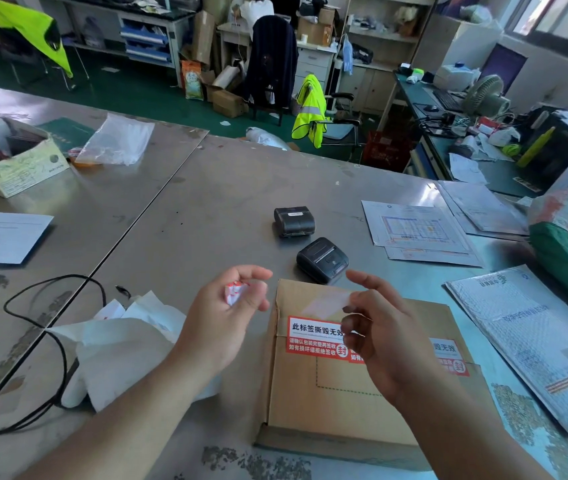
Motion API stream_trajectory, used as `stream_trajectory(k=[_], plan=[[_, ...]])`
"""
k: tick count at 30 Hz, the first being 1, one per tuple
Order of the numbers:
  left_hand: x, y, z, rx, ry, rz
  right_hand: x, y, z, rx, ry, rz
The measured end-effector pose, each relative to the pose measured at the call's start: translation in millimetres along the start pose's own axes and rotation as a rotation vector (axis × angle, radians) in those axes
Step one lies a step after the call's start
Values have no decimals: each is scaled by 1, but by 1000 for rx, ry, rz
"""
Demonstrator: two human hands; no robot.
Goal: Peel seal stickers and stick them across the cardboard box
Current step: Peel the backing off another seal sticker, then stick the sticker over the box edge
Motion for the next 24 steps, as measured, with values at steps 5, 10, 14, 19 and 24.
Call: stream_trajectory(k=[5,10,14,19,24], plan=[[13,6,11,128,-149,-385,17,6,-4,119,-21,-110],[12,10,14,230,-87,-464,30,7,-4,159,-64,-110],[8,16,13,272,-59,-439,38,13,-3,203,-90,-85],[-4,11,10,227,-6,-451,47,17,-4,227,-131,-17],[-14,-10,5,39,15,-329,51,12,-5,165,-157,121]])
Point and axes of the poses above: each hand's wrist, its own z-axis away from the middle knuckle, its own x-axis out of the palm, y = z × x, the point moved 8 cm from there along -z, towards the middle knuckle, and after that the axes turned 11 degrees about z, right-handed, at the moved point
